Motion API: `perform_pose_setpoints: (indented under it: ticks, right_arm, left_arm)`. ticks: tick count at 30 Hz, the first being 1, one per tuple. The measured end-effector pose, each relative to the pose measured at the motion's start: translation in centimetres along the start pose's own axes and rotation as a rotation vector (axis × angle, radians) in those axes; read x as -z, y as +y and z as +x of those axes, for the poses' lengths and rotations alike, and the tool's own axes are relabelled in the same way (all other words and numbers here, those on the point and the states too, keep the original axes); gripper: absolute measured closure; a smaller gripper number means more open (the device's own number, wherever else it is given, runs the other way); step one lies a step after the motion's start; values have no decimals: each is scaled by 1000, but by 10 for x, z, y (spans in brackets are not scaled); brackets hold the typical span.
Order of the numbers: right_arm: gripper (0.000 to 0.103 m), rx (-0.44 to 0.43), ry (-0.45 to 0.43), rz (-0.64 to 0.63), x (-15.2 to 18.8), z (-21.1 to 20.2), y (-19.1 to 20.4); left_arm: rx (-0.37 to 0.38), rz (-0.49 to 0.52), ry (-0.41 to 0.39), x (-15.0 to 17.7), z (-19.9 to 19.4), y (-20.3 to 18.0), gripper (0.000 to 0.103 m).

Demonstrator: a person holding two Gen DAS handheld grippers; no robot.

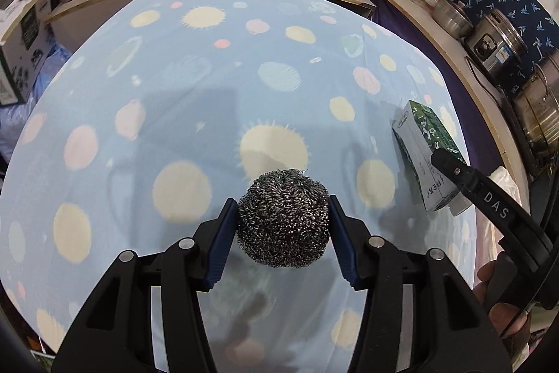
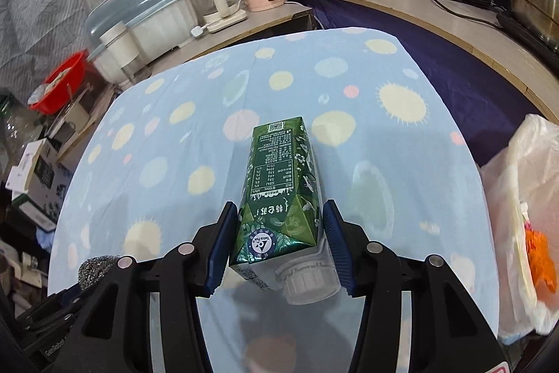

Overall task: Collect trash
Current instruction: 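Carry the scrubber and green carton over the trash bin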

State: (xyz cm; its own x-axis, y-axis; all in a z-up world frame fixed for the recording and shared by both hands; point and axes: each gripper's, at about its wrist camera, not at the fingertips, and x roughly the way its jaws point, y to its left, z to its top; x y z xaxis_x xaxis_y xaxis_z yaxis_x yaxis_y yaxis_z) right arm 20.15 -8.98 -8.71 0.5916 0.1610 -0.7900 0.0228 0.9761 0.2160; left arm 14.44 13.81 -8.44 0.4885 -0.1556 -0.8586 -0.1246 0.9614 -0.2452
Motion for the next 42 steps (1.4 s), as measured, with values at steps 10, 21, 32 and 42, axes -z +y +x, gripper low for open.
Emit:
perform_pose_setpoints:
  ticks: [10,21,32,42]
  right_arm:
    - [54,-15,-15,-49,44,-34,33]
    - [54,-8,-81,-39,59,-79,23]
    - [54,4,-171,47,76,-131,-22]
    - [55,38,-259,156,91,-173,-70]
  left_arm:
    - [0,10,-28,34,-29,18,54]
    - [27,47,-81,47,-53,5,54]
    - [52,125,-105,60,-68,-30,54]
    - [90,207,-109,69,-77,-66,54]
